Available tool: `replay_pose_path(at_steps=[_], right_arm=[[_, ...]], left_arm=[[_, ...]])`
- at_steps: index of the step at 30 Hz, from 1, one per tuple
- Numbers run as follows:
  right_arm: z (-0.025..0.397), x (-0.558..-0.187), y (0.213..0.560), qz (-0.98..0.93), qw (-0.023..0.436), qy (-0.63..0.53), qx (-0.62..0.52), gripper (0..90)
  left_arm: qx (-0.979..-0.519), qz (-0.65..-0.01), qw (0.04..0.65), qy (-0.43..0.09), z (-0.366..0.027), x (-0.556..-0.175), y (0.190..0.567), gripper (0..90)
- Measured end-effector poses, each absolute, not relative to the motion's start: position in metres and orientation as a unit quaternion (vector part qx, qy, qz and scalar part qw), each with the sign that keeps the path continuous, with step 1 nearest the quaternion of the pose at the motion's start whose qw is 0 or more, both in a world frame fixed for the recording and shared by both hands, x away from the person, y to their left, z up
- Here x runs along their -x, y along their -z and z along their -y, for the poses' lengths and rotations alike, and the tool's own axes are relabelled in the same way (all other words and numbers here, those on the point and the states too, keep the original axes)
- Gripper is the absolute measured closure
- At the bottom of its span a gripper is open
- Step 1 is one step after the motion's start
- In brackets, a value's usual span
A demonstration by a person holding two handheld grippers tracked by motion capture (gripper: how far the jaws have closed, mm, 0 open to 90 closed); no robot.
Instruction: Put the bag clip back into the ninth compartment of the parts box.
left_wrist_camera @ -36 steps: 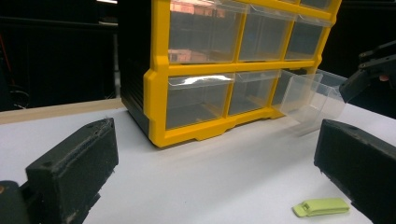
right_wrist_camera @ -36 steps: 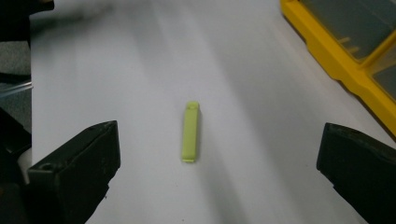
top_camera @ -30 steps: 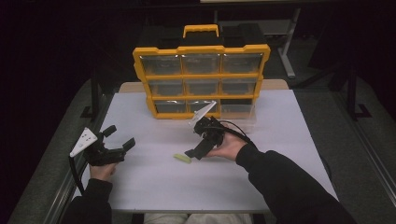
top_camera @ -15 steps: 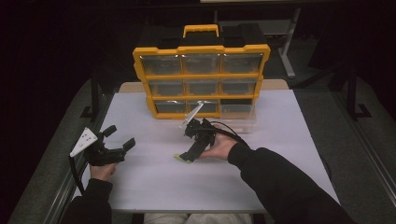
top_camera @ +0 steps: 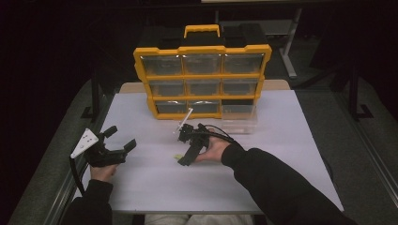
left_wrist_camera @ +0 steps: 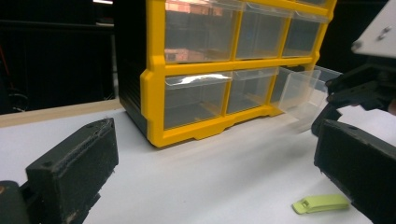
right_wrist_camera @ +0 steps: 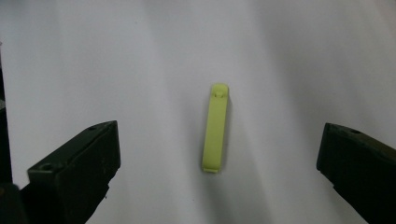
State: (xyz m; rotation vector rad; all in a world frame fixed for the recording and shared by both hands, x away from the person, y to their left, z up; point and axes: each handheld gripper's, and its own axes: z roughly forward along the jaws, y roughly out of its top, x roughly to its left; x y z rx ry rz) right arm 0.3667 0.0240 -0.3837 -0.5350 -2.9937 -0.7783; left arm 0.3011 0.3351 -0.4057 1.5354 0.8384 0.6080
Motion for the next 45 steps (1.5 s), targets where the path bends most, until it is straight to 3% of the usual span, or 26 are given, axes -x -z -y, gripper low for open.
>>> replay_pose_path(at_steps=[8, 15, 30, 32, 35, 45], right_arm=[[-0.033, -0.368, 0.391, 0.96, 0.009, 0.224, 0.168, 0.0], [-0.039, -0.369, 0.393, 0.964, 0.009, 0.21, 0.162, 7.6], [-0.049, -0.378, 0.402, 0.968, 0.019, 0.173, 0.179, 27.3], [-0.051, -0.378, 0.404, 0.97, 0.018, 0.168, 0.174, 36.8], [-0.053, -0.378, 0.406, 0.971, 0.017, 0.167, 0.173, 42.1], [-0.054, -0.378, 0.413, 0.974, 0.008, 0.143, 0.177, 53.0]], left_arm=[[-0.667, -0.355, 0.6, -0.262, -0.334, -0.3, 0.406, 0.0], [-0.666, -0.345, 0.61, -0.256, -0.334, -0.3, 0.405, 0.0], [-0.665, -0.347, 0.61, -0.256, -0.334, -0.3, 0.406, 0.0], [-0.665, -0.347, 0.609, -0.256, -0.333, -0.3, 0.406, 0.0], [-0.665, -0.349, 0.609, -0.255, -0.333, -0.301, 0.406, 0.0], [-0.664, -0.35, 0.609, -0.255, -0.334, -0.301, 0.407, 0.0]])
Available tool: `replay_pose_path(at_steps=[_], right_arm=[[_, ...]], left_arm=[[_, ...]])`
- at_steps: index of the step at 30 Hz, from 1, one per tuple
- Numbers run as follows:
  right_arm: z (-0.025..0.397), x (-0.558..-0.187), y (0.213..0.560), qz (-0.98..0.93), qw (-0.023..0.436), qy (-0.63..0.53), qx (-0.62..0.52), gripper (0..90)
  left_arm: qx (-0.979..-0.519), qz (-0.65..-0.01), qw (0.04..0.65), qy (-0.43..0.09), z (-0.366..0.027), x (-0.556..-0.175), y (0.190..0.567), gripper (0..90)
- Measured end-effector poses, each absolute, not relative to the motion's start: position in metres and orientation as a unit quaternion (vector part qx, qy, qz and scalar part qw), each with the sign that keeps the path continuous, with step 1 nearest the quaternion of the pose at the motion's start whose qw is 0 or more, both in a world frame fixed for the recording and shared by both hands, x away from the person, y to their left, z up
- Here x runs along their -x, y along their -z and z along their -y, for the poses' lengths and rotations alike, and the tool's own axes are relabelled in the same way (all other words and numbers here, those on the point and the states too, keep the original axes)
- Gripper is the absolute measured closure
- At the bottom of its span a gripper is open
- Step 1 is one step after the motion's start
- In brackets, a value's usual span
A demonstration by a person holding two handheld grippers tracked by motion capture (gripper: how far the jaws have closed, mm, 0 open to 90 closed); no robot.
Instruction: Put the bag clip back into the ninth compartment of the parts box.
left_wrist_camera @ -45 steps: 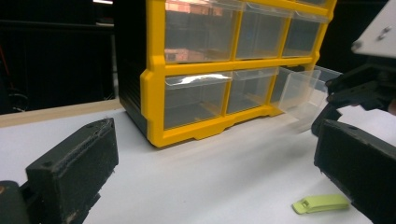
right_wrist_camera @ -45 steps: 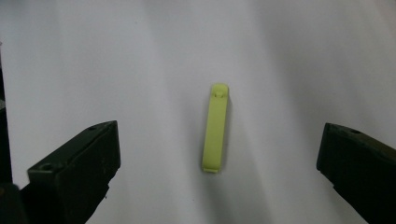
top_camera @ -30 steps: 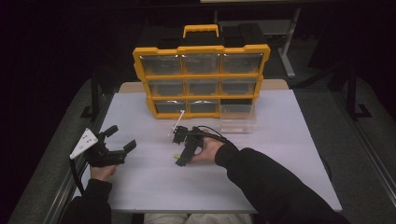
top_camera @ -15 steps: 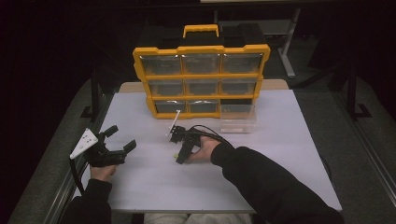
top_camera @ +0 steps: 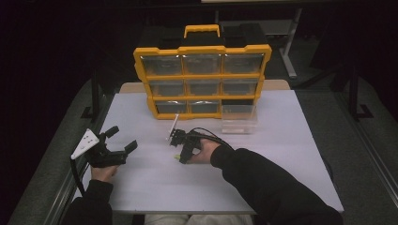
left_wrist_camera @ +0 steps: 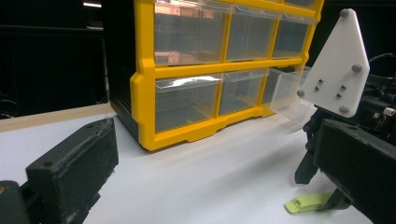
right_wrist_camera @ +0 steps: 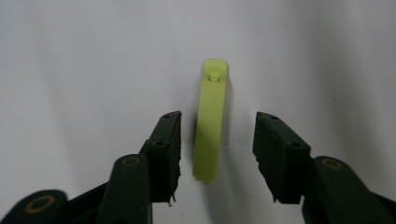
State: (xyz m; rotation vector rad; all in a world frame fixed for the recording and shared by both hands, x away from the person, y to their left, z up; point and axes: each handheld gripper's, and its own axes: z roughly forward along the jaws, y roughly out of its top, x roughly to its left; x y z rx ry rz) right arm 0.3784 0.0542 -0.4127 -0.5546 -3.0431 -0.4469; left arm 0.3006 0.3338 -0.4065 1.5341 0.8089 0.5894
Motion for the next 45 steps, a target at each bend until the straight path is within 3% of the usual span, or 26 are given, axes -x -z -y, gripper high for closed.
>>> replay_pose_path(at_steps=[10, 37, 45], right_arm=[[-0.057, -0.375, 0.417, 0.979, 0.016, 0.123, 0.16, 76.9], [-0.025, -0.387, 0.385, 0.954, 0.073, 0.188, 0.221, 77.2], [-0.013, -0.389, 0.372, 0.947, 0.068, 0.213, 0.229, 77.2]], left_arm=[[-0.666, -0.35, 0.607, -0.256, -0.334, -0.301, 0.407, 0.0], [-0.669, -0.348, 0.607, -0.251, -0.333, -0.3, 0.407, 0.0], [-0.669, -0.347, 0.607, -0.251, -0.333, -0.3, 0.407, 0.0]])
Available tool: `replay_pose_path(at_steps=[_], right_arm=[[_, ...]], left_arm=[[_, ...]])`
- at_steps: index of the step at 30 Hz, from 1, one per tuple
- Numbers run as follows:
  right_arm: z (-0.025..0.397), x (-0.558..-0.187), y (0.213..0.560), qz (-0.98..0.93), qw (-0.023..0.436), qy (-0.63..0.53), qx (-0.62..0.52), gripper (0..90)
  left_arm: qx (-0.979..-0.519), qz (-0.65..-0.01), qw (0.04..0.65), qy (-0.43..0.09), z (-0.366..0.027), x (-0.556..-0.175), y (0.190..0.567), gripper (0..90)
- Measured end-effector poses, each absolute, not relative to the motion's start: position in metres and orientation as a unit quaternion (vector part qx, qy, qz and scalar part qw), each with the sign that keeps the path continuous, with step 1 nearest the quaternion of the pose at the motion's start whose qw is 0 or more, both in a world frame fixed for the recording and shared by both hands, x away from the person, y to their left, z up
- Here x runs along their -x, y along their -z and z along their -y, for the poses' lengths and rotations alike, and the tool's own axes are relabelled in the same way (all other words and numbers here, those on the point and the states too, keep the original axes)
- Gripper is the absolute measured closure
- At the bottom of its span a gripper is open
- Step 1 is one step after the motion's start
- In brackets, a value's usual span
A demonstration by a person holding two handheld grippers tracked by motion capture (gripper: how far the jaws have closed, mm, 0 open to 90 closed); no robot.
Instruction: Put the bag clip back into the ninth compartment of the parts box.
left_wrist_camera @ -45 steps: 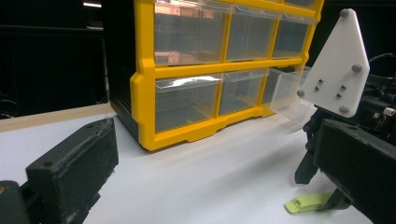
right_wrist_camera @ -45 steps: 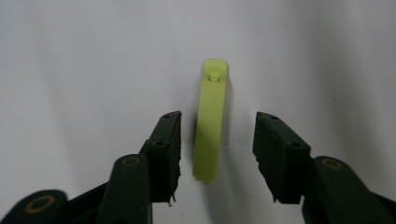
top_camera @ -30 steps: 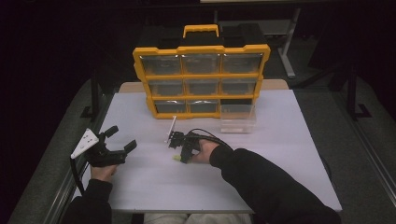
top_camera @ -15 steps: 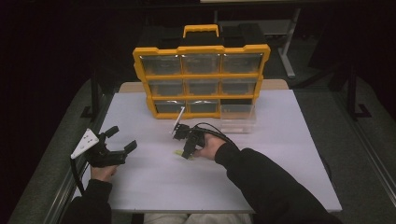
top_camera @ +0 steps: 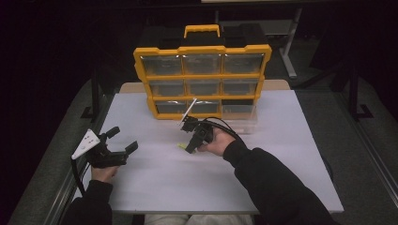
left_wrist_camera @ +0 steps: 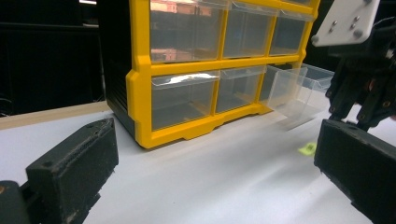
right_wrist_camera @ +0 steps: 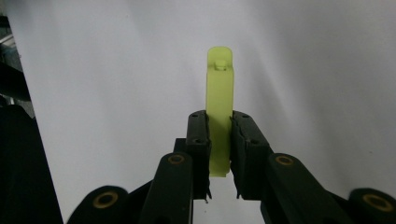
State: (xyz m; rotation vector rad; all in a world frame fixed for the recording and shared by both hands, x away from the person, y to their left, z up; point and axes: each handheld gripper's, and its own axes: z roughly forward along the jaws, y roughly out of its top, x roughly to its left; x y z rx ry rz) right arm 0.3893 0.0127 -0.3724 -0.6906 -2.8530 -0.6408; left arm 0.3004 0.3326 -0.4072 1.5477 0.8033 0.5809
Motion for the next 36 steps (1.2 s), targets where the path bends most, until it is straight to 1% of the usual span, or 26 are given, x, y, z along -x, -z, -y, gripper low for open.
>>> replay_pose_path(at_steps=[15, 36], right_arm=[[0.027, -0.394, 0.349, 0.93, 0.049, 0.254, 0.26, 77.1], [0.07, -0.406, 0.336, 0.906, 0.016, 0.288, 0.311, 77.1]], left_arm=[[-0.668, -0.351, 0.607, -0.249, -0.333, -0.3, 0.407, 0.0], [-0.668, -0.353, 0.605, -0.251, -0.333, -0.299, 0.407, 0.0]])
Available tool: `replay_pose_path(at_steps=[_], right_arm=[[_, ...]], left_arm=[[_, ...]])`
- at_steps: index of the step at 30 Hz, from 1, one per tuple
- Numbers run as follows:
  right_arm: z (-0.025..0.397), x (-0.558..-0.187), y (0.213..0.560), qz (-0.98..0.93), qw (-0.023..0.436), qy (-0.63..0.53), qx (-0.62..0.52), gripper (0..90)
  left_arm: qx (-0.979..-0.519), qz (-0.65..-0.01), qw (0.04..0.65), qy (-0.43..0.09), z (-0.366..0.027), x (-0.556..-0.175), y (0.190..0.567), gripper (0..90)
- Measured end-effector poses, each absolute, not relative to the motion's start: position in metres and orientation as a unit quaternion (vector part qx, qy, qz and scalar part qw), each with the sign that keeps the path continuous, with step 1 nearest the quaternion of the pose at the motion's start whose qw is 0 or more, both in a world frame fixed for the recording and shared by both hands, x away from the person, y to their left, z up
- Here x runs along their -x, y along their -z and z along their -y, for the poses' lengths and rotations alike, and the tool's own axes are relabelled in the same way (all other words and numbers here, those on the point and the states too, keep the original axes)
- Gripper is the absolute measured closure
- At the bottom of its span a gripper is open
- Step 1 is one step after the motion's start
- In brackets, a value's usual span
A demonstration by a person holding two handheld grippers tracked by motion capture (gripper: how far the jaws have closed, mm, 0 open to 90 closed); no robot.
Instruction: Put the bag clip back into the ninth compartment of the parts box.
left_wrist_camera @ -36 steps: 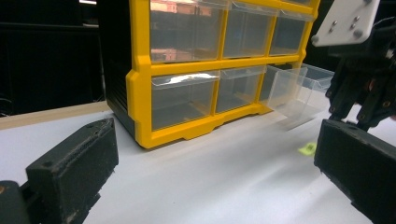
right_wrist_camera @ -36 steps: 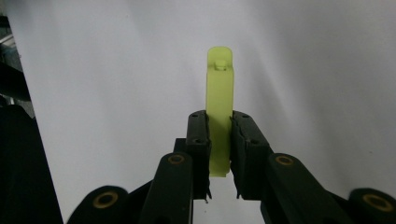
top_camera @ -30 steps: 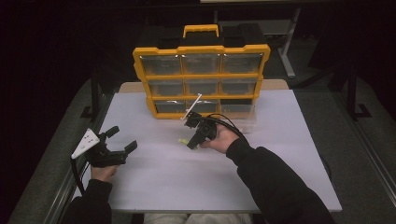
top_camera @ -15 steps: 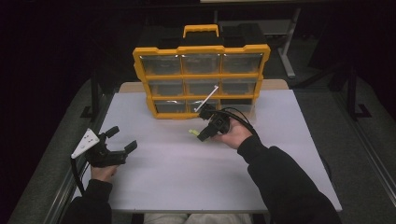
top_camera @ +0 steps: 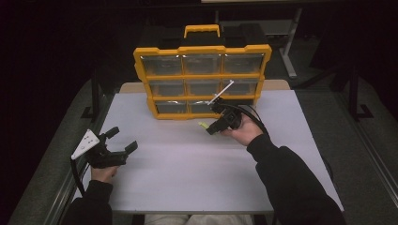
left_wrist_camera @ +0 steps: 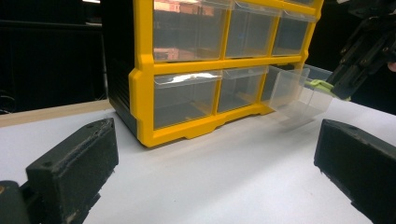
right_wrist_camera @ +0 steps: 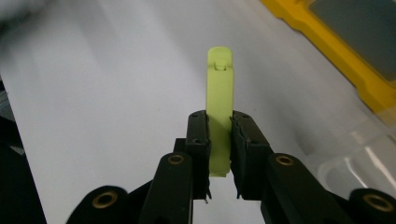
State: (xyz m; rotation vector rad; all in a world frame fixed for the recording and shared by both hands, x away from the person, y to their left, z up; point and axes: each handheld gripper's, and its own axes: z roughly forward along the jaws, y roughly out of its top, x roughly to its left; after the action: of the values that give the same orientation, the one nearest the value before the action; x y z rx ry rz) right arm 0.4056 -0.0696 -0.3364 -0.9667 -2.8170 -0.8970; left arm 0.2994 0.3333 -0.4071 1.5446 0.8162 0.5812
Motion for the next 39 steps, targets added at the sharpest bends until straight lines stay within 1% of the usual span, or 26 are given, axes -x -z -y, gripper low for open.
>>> replay_pose_path(at_steps=[20, 39], right_arm=[[0.112, -0.4, 0.322, 0.876, -0.017, 0.331, 0.349, 77.0], [0.149, -0.413, 0.321, 0.83, -0.056, 0.371, 0.412, 77.0]], left_arm=[[-0.669, -0.355, 0.602, -0.252, -0.333, -0.3, 0.408, 0.0], [-0.67, -0.356, 0.6, -0.253, -0.333, -0.3, 0.408, 0.0]])
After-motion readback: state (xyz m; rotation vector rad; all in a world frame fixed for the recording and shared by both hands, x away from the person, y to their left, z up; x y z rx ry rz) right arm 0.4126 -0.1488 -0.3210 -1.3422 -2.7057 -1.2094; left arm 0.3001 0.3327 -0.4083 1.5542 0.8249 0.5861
